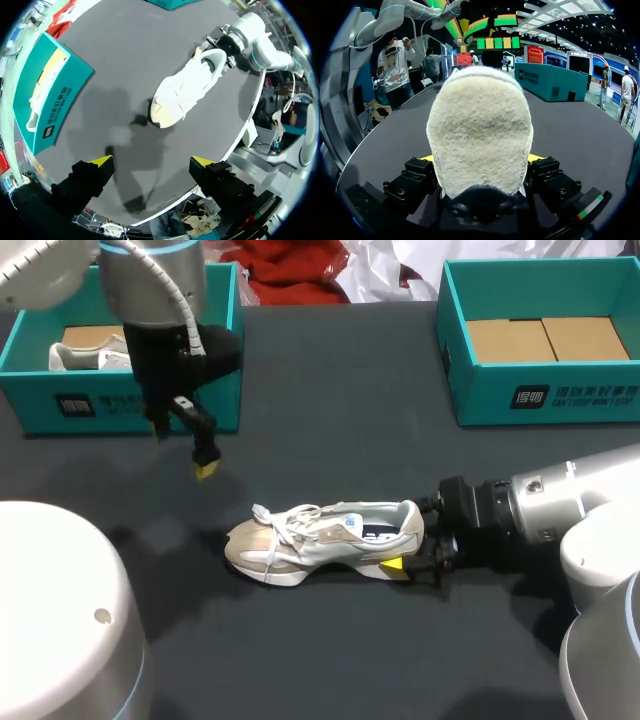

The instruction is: Take the shoe out of the shoebox, open the shoe tongue, remove and reinsert the insole, then place the shoe into the shoebox

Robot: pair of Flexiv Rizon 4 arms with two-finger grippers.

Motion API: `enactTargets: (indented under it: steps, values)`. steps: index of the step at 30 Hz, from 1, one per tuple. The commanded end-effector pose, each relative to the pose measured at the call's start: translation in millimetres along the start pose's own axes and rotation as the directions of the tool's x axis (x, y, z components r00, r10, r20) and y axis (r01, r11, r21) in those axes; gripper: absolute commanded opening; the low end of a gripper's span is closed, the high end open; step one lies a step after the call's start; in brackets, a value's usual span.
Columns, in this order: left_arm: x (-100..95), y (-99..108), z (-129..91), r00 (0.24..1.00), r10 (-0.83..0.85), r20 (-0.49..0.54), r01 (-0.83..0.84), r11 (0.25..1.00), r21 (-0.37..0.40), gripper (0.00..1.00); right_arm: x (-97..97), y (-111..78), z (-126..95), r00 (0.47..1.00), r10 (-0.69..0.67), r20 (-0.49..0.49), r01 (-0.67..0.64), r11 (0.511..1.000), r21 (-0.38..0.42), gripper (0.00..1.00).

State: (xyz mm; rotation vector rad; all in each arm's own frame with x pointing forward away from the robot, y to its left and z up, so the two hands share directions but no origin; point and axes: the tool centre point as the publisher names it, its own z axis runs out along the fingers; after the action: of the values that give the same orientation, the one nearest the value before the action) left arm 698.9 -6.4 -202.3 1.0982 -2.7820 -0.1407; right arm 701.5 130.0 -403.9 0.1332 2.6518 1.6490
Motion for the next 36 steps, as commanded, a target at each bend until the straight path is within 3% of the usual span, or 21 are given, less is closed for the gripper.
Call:
enactTargets:
  steps: [1,3,5,16,18,20,21,26,31,34,36]
  values:
    - [34.9,-18.8,11.3,0.884,-0.457,-0.099,0.447,0.888,-0.107,1.00,1.7,0.9,0.8,1.000,0.001,0.001,-0.001,1.000,0.004,0.00]
    - [53.1,-29.9,13.1,0.825,-0.557,-0.099,0.538,0.826,-0.166,1.00,1.7,0.9,0.8,1.000,0.001,0.001,-0.001,1.000,0.004,0.00]
    - [69.7,-37.1,16.9,0.772,-0.633,-0.060,0.627,0.773,-0.100,1.00,1.7,0.9,0.8,1.000,0.001,0.001,-0.001,1.000,0.004,0.00]
    - [69.7,-37.1,16.9,0.772,-0.633,-0.060,0.627,0.773,-0.100,1.00,1.7,0.9,0.8,1.000,0.001,0.001,-0.001,1.000,0.004,0.00]
    - [76.3,-46.1,22.2,0.670,-0.741,-0.047,0.737,0.671,-0.084,1.00,1.7,0.9,0.8,1.000,0.001,0.001,-0.001,1.000,0.004,0.00]
    - [84.0,-49.7,26.5,0.628,-0.775,-0.068,0.773,0.632,-0.058,1.00,1.7,0.9,0.8,1.000,0.001,0.001,-0.001,1.000,0.004,0.00]
    - [87.9,-51.2,27.4,0.630,-0.773,-0.072,0.769,0.634,-0.076,1.00,1.7,0.9,0.8,1.000,0.001,0.001,-0.001,1.000,0.004,0.00]
    - [104.2,-60.0,36.5,0.640,-0.764,-0.085,0.767,0.642,-0.003,1.00,1.7,0.9,0.8,1.000,0.001,0.001,-0.001,1.000,0.004,0.00]
    - [112.5,-72.2,47.4,0.705,-0.707,-0.053,0.709,0.704,0.052,1.00,1.7,0.9,0.8,1.000,0.001,0.001,-0.001,1.000,0.004,0.00]
    - [117.1,-84.2,49.3,0.741,-0.670,-0.038,0.671,0.740,0.046,1.00,1.7,0.9,0.8,1.000,0.001,0.001,-0.001,1.000,0.004,0.00]
    - [116.2,-90.1,47.9,0.789,-0.613,-0.023,0.614,0.790,0.003,1.00,1.7,0.9,0.8,1.000,0.001,0.001,-0.001,1.000,0.004,0.00]
